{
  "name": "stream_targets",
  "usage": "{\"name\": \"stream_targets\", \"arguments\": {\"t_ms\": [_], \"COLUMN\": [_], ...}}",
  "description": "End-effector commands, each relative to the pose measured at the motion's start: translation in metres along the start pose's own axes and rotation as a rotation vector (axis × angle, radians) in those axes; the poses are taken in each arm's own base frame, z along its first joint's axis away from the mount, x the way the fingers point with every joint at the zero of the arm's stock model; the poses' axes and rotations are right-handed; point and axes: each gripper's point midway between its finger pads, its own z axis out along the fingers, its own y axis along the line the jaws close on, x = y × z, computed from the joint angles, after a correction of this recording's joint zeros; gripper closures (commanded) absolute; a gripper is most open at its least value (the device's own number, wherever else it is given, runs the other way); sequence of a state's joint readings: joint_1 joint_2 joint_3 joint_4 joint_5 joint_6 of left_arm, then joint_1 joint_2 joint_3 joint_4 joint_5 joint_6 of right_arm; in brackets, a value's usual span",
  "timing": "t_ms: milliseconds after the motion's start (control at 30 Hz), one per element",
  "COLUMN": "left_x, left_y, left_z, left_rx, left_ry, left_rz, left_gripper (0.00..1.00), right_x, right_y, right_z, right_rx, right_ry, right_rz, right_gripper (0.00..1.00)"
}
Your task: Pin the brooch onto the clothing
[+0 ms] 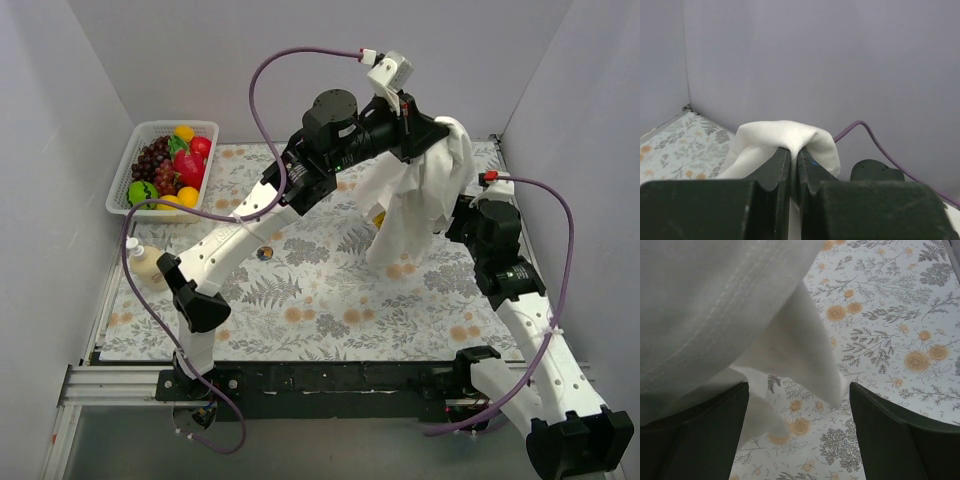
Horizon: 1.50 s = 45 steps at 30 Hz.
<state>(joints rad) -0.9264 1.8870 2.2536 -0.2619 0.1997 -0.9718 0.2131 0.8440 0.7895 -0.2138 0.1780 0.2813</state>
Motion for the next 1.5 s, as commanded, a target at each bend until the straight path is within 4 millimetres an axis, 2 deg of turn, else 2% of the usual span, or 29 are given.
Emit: {"name": "stream_targets", "arguments": {"t_ms": [0, 33, 67, 133, 167, 233, 267, 333, 367, 400, 467, 533, 567, 600, 667, 700, 733, 833, 967, 1033, 1067, 1167, 1267, 1433, 1467], "left_x": [-0.022, -0.015, -0.012, -0.002, 0.03, 0.055, 0.084, 0.113, 0.122, 0.151, 0.166, 0.183, 0.184, 0.181, 0.182, 0.178, 0.172, 0.159, 0.159, 0.161, 0.161, 0.161, 0.157, 0.148, 0.146], "left_y": [-0.008, 0.002, 0.035, 0.065, 0.108, 0.141, 0.172, 0.197, 0.218, 0.229, 0.254, 0.269, 0.28, 0.286, 0.293, 0.293, 0.293, 0.285, 0.271, 0.265, 0.261, 0.257, 0.252, 0.246, 0.244], "left_z": [-0.006, -0.011, -0.019, -0.034, -0.055, -0.075, -0.097, -0.118, -0.133, -0.147, -0.166, -0.177, -0.183, -0.185, -0.186, -0.184, -0.181, -0.175, -0.174, -0.174, -0.176, -0.18, -0.183, -0.187, -0.187], "left_rx": [0.073, 0.059, 0.004, -0.002, -0.095, -0.157, -0.241, -0.303, -0.356, -0.399, -0.472, -0.524, -0.555, -0.577, -0.585, -0.58, -0.564, -0.533, -0.552, -0.546, -0.543, -0.546, -0.542, -0.538, -0.537], "left_ry": [-0.026, -0.003, 0.007, 0.019, 0.065, 0.068, 0.096, 0.126, 0.128, 0.171, 0.179, 0.207, 0.204, 0.193, 0.199, 0.197, 0.191, 0.177, 0.202, 0.214, 0.216, 0.213, 0.206, 0.191, 0.187], "left_rz": [-0.048, -0.1, -0.131, -0.21, -0.316, -0.363, -0.422, -0.462, -0.483, -0.518, -0.538, -0.554, -0.558, -0.553, -0.555, -0.546, -0.533, -0.519, -0.473, -0.472, -0.469, -0.466, -0.455, -0.435, -0.43], "left_gripper": [1.0, 1.0, 1.0, 1.0, 1.0, 1.0, 1.0, 1.0, 1.0, 1.0, 1.0, 0.99, 0.98, 0.91, 0.69, 0.37, 0.24, 0.02, 0.02, 0.02, 0.02, 0.02, 0.02, 0.02, 0.02], "right_x": [-0.04, -0.043, -0.045, -0.045, -0.04, -0.032, -0.023, -0.013, -0.006, -0.001, 0.01, 0.019, 0.027, 0.032, 0.048, 0.051, 0.056, 0.076, 0.113, 0.124, 0.136, 0.154, 0.167, 0.18, 0.19], "right_y": [-0.009, -0.01, -0.01, -0.009, -0.009, -0.006, -0.007, -0.005, -0.006, -0.004, -0.005, -0.004, -0.005, -0.006, -0.007, -0.006, -0.006, -0.002, 0.001, 0.011, 0.011, 0.016, 0.02, 0.03, 0.029], "right_z": [-0.018, -0.019, -0.021, -0.021, -0.018, -0.011, -0.004, 0.002, 0.008, 0.012, 0.021, 0.027, 0.032, 0.035, 0.044, 0.047, 0.05, 0.064, 0.082, 0.087, 0.09, 0.096, 0.103, 0.118, 0.12], "right_rx": [0.061, 0.067, 0.067, 0.061, 0.06, 0.041, 0.044, 0.028, 0.033, 0.024, 0.025, 0.013, 0.02, 0.022, 0.028, 0.017, 0.018, -0.006, -0.033, -0.089, -0.098, -0.137, -0.166, -0.177, -0.169], "right_ry": [-0.116, -0.125, -0.131, -0.134, -0.123, -0.098, -0.064, -0.028, 0.002, 0.016, 0.053, 0.087, 0.113, 0.13, 0.182, 0.194, 0.211, 0.278, 0.412, 0.445, 0.478, 0.523, 0.542, 0.554, 0.578], "right_rz": [-0.007, -0.008, -0.011, -0.01, -0.012, -0.016, -0.022, -0.024, -0.029, -0.03, -0.038, -0.039, -0.042, -0.043, -0.045, -0.046, -0.045, -0.037, -0.025, -0.011, -0.004, 0.009, 0.021, 0.0, -0.006], "right_gripper": [0.12, 0.12, 0.12, 0.12, 0.12, 0.12, 0.12, 0.11, 0.11, 0.11, 0.1, 0.09, 0.09, 0.09, 0.09, 0.09, 0.09, 0.09, 0.11, 0.13, 0.15, 0.23, 0.32, 0.39, 0.42]}}
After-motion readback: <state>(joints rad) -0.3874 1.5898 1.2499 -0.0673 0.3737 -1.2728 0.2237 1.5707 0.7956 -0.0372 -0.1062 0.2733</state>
